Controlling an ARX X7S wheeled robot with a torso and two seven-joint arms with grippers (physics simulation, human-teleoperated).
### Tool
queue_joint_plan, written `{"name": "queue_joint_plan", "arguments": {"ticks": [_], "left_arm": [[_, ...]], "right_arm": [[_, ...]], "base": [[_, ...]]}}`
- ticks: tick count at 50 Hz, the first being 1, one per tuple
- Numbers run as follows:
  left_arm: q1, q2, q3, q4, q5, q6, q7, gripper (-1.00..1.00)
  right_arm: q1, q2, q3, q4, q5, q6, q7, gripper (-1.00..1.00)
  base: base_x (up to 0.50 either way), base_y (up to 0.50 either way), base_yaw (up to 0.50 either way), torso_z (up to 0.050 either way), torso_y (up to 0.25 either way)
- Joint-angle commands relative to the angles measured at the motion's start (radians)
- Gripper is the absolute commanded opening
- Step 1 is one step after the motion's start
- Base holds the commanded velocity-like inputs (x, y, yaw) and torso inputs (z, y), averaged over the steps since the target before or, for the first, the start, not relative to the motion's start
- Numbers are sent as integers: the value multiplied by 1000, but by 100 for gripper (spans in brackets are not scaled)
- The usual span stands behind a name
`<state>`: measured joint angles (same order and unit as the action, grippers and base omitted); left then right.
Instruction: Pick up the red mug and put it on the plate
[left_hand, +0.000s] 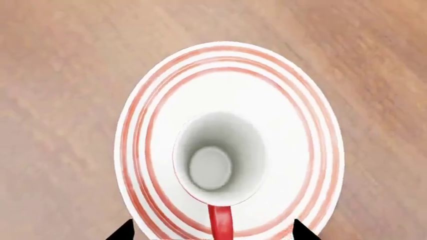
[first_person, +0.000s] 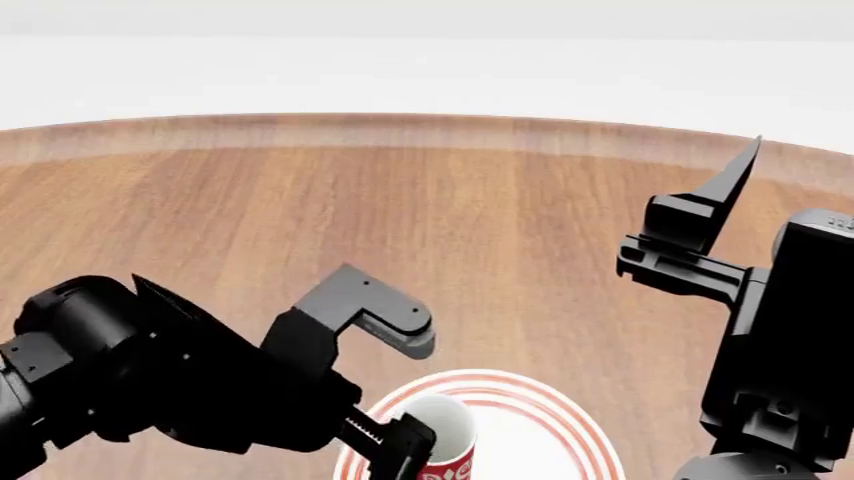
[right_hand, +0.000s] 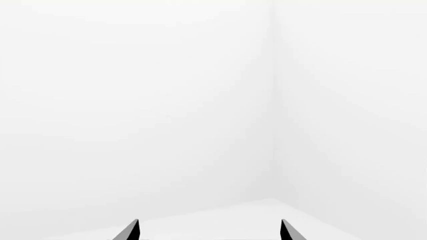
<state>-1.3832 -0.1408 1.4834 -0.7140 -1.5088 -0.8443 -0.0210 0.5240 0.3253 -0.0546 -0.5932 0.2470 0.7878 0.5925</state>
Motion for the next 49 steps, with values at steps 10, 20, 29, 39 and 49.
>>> {"name": "queue_joint_plan", "arguments": {"ticks": [10, 20, 29, 39, 49], "left_arm": [[146, -492, -334, 872, -48, 392, -463, 100], [341, -592, -397, 1007, 223, 652, -831, 100], [436, -684, -418, 1085, 407, 739, -1077, 100], [451, -746, -412, 1184, 551, 767, -1119, 100], [444, -735, -399, 1191, 570, 747, -1106, 100]], "right_arm": [[2, 0, -8, 7, 6, -1, 2, 100], [2, 3, -7, -4, 11, 4, 4, 100], [-2, 4, -16, -15, 12, 3, 6, 100], [-4, 8, -20, -25, 13, 4, 8, 100], [-3, 11, -19, -31, 16, 6, 10, 100]], "base": [[0, 0, 0, 0, 0], [0, 0, 0, 0, 0], [0, 0, 0, 0, 0], [0, 0, 0, 0, 0], [0, 0, 0, 0, 0]]}}
